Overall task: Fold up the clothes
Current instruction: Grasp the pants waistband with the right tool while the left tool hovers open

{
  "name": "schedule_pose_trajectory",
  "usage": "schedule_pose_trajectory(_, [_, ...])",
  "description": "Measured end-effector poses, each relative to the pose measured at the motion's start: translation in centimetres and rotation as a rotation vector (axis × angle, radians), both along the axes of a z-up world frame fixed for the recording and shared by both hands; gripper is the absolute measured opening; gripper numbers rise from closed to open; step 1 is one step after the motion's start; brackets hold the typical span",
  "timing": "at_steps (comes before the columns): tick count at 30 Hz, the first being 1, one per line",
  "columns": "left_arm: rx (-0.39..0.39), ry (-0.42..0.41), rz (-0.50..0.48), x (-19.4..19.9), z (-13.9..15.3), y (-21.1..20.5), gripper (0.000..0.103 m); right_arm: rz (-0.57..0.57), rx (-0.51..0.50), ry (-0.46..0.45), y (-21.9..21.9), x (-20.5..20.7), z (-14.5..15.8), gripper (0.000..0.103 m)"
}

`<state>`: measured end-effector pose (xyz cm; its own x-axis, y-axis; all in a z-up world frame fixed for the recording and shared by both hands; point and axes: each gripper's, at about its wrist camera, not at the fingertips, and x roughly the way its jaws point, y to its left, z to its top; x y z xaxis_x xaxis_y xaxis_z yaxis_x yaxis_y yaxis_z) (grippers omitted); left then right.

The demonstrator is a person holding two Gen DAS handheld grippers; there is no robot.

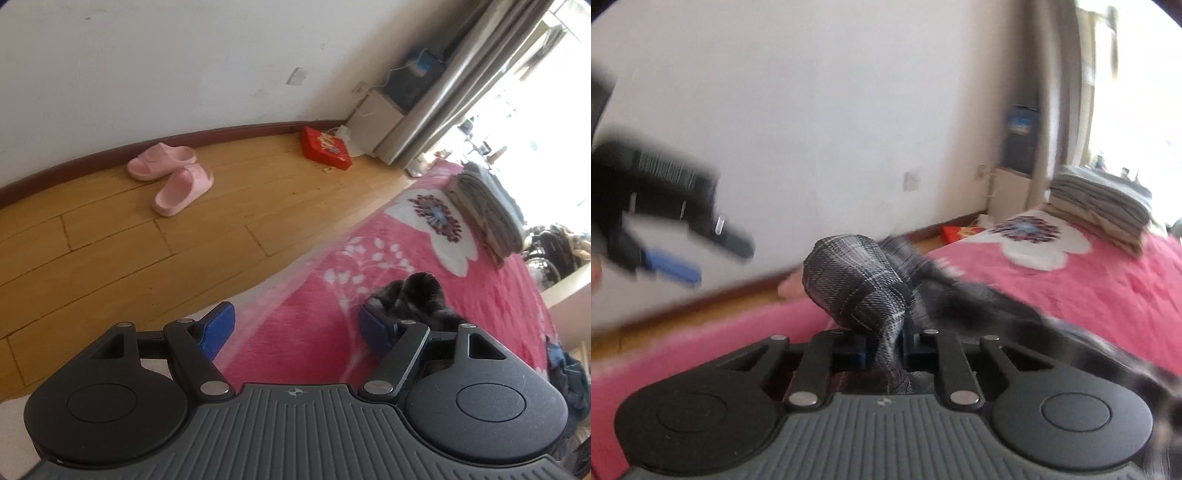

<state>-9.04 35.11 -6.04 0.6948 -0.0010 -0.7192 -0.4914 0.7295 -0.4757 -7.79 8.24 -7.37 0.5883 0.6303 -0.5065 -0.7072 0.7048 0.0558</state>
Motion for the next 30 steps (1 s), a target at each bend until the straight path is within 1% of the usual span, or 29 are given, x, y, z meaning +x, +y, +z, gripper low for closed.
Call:
schedule_pose_trajectory(3, [0.002,-0.013,-0.028,0.6,0.3,-0.9,0.074,-0.075,0.161,0.121,-3.9,2.6,1.7,0.016])
schedule_pose_trajectory(6, [0.012,-0.022,-0.069,1.4,0.5,-2.3,0.074,-0.133,0.353,0.233,-8.8,5.5,3.1,0.016])
schedule_pose_trajectory(7, [0.011,-0.025,-0.086,1.8,0.5,-2.9,0.074,-0.153,0.404,0.252,-10.6,6.3,3.7,0.016])
schedule_pose_trajectory(10, [0.001,-0.033,-0.145,3.2,0.5,-5.1,0.074,-0.226,0.506,0.253,-16.4,8.1,5.6,0.016])
schedule_pose_trajectory(13, [-0.001,-0.051,-0.227,5.0,0.6,-8.2,0.074,-0.323,0.569,0.237,-23.2,9.9,7.3,0.016])
schedule_pose_trajectory(17, [0.021,-0.053,-0.353,7.4,0.9,-13.1,0.074,-0.484,0.592,0.158,-34.5,10.8,9.7,0.016])
schedule_pose_trajectory(20, [0.041,-0.046,-0.450,9.0,1.2,-17.3,0.074,-0.642,0.552,0.090,-44.2,10.1,10.8,0.016])
schedule_pose_trajectory(22, [0.045,-0.041,-0.509,9.9,1.1,-20.1,0.074,-0.753,0.531,0.079,-50.5,9.1,10.6,0.016])
schedule_pose_trajectory(24, [0.047,-0.031,-0.566,10.7,0.8,-23.0,0.074,-0.876,0.515,0.100,-57.0,8.0,9.2,0.016])
schedule_pose_trajectory(25, [0.047,-0.020,-0.595,11.0,0.5,-24.6,0.074,-0.945,0.515,0.128,-60.0,7.5,7.9,0.016])
schedule_pose_trajectory(28, [0.055,0.017,-0.684,11.8,-0.6,-29.0,0.074,-1.149,0.559,0.278,-67.4,5.4,2.8,0.016])
schedule_pose_trajectory(29, [0.061,0.031,-0.717,12.0,-0.9,-30.5,0.074,-1.196,0.598,0.314,-69.0,4.4,1.4,0.016])
schedule_pose_trajectory(30, [0.066,0.040,-0.746,12.2,-1.2,-31.9,0.074,-1.209,0.635,0.329,-70.1,3.7,0.8,0.016])
